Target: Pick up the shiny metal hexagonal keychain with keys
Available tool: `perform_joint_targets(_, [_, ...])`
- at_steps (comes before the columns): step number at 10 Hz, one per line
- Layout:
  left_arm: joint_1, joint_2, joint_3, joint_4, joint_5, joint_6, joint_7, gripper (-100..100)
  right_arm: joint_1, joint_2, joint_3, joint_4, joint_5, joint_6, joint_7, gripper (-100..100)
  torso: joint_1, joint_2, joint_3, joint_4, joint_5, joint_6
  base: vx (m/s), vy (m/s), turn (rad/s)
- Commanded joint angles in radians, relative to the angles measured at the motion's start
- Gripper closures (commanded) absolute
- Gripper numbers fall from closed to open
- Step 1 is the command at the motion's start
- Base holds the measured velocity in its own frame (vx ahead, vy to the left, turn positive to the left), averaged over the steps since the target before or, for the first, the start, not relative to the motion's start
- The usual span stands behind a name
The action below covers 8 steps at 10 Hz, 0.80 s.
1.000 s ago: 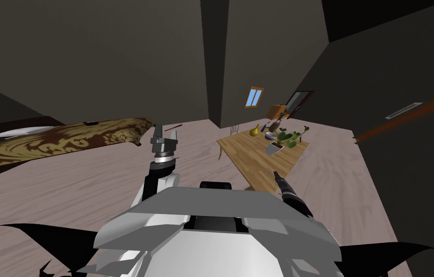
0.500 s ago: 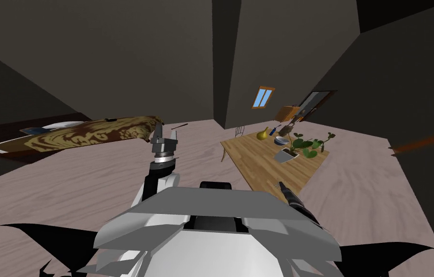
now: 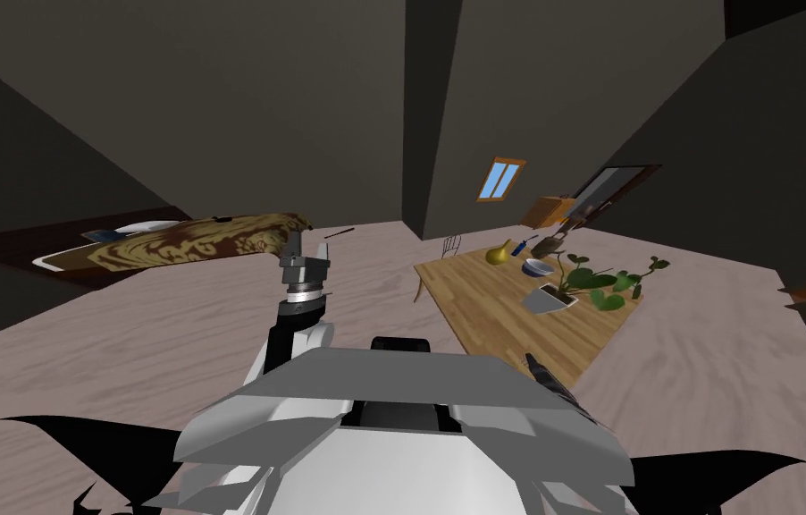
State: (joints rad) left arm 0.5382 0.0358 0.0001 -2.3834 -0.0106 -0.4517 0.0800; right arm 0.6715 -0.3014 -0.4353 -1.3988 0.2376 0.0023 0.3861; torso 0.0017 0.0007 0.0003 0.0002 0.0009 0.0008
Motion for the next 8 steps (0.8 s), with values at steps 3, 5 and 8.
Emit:
perform_joint_targets(3, [0.0, 0.0, 0.0, 0.0, 0.0, 0.0, 0.0, 0, 0.006, -0.015, -0.02, 0.099, 0.03, 0.033, 0.028, -100, -0.002, -0.005, -0.003, -0.001, 0.0, 0.0, 0.104, -0.018, 0.184])
perform_joint_targets(5, [0.0, 0.0, 0.0, 0.0, 0.0, 0.0, 0.0, 0, 0.008, -0.028, -0.032, 0.169, 0.051, 0.053, 0.047, -100, -0.001, -0.003, -0.002, -0.001, 0.0, 0.0, 0.076, -0.008, 0.156])
perform_joint_targets(8, [0.0, 0.0, 0.0, 0.0, 0.0, 0.0, 0.0, 0, 0.008, -0.035, -0.037, 0.206, 0.06, 0.062, 0.056, -100, 0.0, -0.001, -0.001, 0.0, 0.0, 0.001, 0.049, -0.01, 0.07])
